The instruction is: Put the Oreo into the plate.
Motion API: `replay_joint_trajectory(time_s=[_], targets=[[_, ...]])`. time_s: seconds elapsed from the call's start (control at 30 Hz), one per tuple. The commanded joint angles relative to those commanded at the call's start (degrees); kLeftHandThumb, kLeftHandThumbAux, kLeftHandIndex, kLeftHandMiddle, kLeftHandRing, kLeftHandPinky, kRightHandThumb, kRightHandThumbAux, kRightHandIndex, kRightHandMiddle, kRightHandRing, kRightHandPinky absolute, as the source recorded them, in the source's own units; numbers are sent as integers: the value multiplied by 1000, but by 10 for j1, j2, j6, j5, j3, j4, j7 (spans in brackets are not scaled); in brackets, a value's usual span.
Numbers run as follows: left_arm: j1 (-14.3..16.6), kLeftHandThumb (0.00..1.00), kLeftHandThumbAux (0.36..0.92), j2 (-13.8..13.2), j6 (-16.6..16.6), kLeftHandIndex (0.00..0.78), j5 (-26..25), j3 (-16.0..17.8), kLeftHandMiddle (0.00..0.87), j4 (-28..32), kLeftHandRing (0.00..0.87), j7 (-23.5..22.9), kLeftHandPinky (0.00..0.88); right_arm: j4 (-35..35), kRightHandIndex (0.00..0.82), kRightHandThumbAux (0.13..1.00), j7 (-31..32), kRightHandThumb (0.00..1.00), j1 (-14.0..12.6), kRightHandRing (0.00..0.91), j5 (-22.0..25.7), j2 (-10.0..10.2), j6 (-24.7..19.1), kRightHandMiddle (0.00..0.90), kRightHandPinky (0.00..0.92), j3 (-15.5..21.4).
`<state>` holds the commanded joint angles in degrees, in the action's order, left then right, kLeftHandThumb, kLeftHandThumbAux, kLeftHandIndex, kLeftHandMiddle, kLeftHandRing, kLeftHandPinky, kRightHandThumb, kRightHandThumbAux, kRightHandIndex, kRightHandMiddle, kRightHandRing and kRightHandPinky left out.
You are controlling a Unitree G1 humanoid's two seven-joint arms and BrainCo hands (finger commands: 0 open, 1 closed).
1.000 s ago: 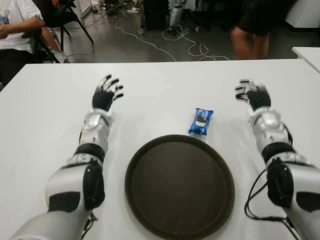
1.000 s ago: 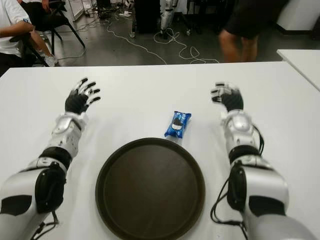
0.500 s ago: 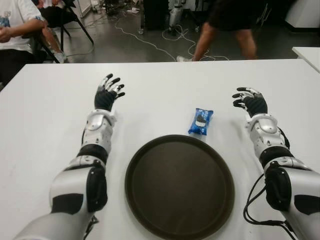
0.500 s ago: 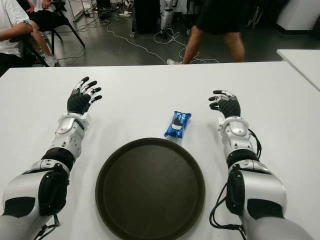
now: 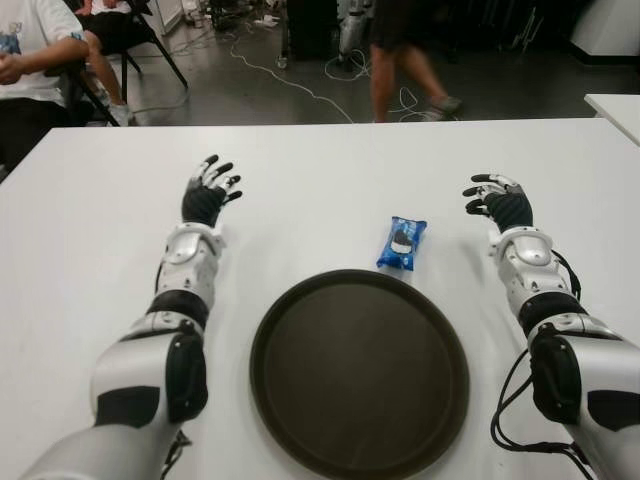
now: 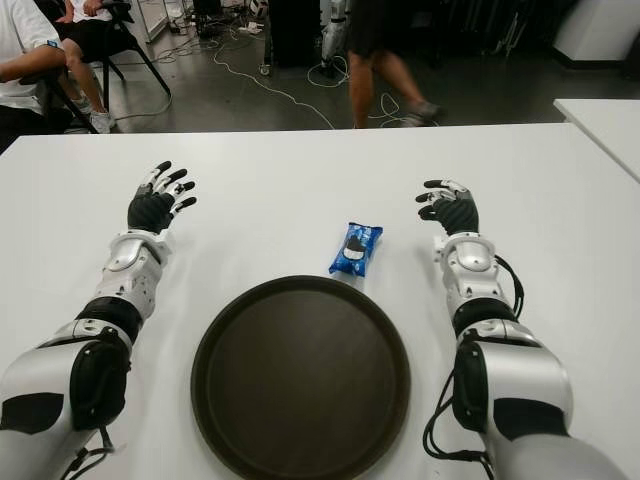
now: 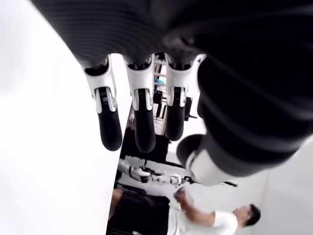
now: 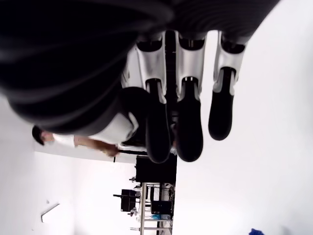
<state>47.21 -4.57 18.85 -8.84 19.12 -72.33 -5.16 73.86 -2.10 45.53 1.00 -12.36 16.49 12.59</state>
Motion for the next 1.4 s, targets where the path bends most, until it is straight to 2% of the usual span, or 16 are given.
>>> replay_joint_trajectory(time_s=[0.4,0.67,0.97,1.03,1.07,1.13,1.17,1.27,1.3,1.37,1.4], targets=[[0,143,779,0,2,155,-4,0,223,0,236,-2,296,1,380,689,-3,828,0,567,-3,3,13,508,563,-5],[0,136,787,-1,5,170,-1,-3,234,-1,239,-1,291,-8,382,690,-18,827,21,521,-22,-6,22,491,537,-23],[0,142,793,-5,4,154,0,-4,217,-2,230,-4,287,-42,372,694,-46,822,14,406,-99,-31,110,470,404,-90],[-1,144,793,-5,4,150,1,-5,214,-2,228,-5,287,-64,370,695,-53,820,16,380,-143,-49,121,465,380,-128],[-1,145,792,-5,4,148,1,-5,212,-2,227,-5,285,-74,380,706,-56,770,17,355,-161,-57,123,402,357,-143],[-2,145,792,-6,5,146,2,-6,211,-2,225,-5,283,-101,389,715,-53,725,27,327,-207,-78,106,340,330,-182],[-2,145,792,-6,6,145,2,-6,211,-2,225,-5,280,-113,290,699,-50,584,31,290,-224,-86,97,294,277,-195],[-2,146,792,-6,6,145,2,-6,211,-2,224,-4,278,-146,161,678,-34,377,39,225,-261,-102,69,223,188,-226],[-2,146,791,-6,7,145,2,-6,211,-2,224,-4,278,-163,147,675,-16,348,48,213,-287,-113,53,212,172,-248],[-2,150,793,-6,7,146,2,-6,211,-2,226,-3,285,-198,89,653,33,216,64,144,-336,-132,26,149,103,-293],[-2,150,793,-6,6,146,2,-6,211,-3,227,-2,286,-216,81,651,61,196,69,133,-355,-140,17,139,93,-312]])
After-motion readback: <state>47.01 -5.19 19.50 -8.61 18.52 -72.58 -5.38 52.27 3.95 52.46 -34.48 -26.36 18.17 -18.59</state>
